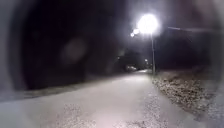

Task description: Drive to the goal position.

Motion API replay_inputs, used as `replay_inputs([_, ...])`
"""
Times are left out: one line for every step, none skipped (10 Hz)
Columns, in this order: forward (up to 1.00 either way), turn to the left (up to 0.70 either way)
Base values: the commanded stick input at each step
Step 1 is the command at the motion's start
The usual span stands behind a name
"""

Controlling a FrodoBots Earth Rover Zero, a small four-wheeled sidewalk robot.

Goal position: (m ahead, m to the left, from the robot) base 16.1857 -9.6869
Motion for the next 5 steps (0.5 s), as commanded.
replay_inputs([0.0, -0.99])
replay_inputs([0.0, -1.0])
replay_inputs([0.0, -1.0])
replay_inputs([0.0, -0.56])
replay_inputs([0.0, -0.08])
